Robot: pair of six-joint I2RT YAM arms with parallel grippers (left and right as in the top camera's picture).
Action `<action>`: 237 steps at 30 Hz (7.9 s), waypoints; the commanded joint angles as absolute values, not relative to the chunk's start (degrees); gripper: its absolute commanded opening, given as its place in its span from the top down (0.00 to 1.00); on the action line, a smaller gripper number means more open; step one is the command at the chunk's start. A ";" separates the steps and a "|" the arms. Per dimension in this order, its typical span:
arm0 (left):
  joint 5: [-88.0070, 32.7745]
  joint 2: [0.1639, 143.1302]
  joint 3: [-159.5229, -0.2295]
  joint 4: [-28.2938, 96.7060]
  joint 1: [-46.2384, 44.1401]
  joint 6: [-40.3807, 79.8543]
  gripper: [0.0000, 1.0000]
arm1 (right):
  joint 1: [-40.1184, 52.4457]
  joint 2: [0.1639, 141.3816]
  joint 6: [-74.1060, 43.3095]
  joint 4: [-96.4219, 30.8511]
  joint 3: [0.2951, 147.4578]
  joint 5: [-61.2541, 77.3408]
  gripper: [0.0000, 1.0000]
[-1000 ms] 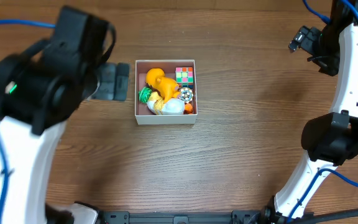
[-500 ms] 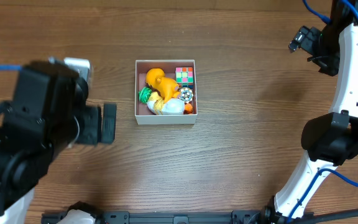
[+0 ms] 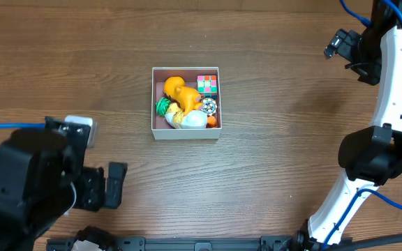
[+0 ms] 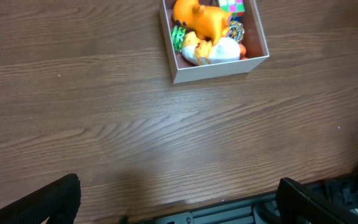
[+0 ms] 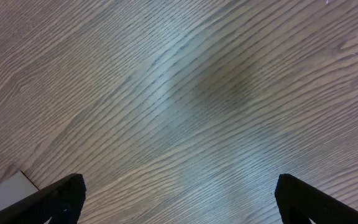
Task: Pack container
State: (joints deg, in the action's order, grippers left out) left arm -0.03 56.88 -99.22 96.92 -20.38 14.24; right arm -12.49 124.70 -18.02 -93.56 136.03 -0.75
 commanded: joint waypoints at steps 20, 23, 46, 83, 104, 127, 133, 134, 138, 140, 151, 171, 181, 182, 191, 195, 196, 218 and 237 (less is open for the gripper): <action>5.56 56.86 -98.63 94.48 -20.27 13.28 0.00 | -12.49 124.33 -18.46 -93.27 136.00 -0.73 0.00; 12.03 56.88 -98.63 91.72 -20.27 15.66 0.00 | -12.49 124.33 -18.46 -93.27 136.00 -0.73 0.00; 5.93 35.73 -67.96 67.57 -5.34 -1.98 0.00 | -12.49 124.33 -18.46 -93.27 136.00 -0.73 0.00; -4.99 0.19 -16.95 21.89 -2.15 -14.59 0.00 | -12.49 124.33 -18.46 -93.27 136.00 -0.73 0.00; -5.96 0.19 -3.07 1.17 -2.15 -4.23 0.00 | -12.49 124.33 -18.46 -93.27 136.00 -0.73 0.00; -3.68 0.19 -0.23 4.19 2.92 -4.05 0.00 | -12.49 124.33 -18.46 -93.27 136.00 -0.71 0.00; -3.64 0.19 -0.23 4.16 4.23 -4.10 0.00 | -12.49 124.33 -18.46 -93.27 136.00 -0.73 0.00; -3.66 0.19 -0.23 4.14 4.29 -4.08 0.00 | -12.49 124.33 -18.46 -93.27 136.00 -0.71 0.00; -3.68 0.19 -0.25 4.10 4.27 -4.05 0.00 | -12.49 124.33 -18.46 -93.27 136.00 -0.73 0.00; -3.68 0.21 -0.25 4.10 4.27 -4.05 0.00 | -12.49 124.33 -18.46 -93.27 136.00 -0.73 0.00; -3.68 0.25 -0.25 4.10 4.27 -4.05 0.00 | -12.49 124.33 -18.46 -93.27 136.00 -0.73 0.00; -3.68 0.25 -0.25 4.10 4.27 -4.05 0.00 | -12.49 124.33 -18.46 -93.27 136.00 -0.73 0.00; -3.68 0.25 -0.25 4.10 4.27 -4.05 0.00 | -12.49 124.33 -18.46 -93.27 136.00 -0.73 0.00; -3.68 0.25 -0.25 4.10 4.27 -4.05 0.00 | -12.49 124.33 -18.46 -93.27 136.00 -0.73 0.00; -3.68 0.25 -0.25 4.10 4.27 -4.05 0.00 | -12.49 124.33 -18.46 -93.27 136.00 -0.73 0.00; -3.68 0.25 -0.25 4.10 4.27 -4.05 0.00 | -12.49 124.33 -18.46 -93.27 136.00 -0.73 0.00; -3.68 0.25 -0.25 4.10 4.27 -4.05 0.00 | -12.49 124.33 -18.46 -93.27 136.00 -0.73 0.00; -3.68 0.25 -0.25 4.10 4.27 -4.05 0.00 | -12.49 123.74 -17.41 -93.01 136.00 -2.92 0.00; -3.68 0.25 -0.25 4.10 4.27 -4.05 0.00 | -12.43 107.26 -17.39 -81.89 136.00 -12.47 0.00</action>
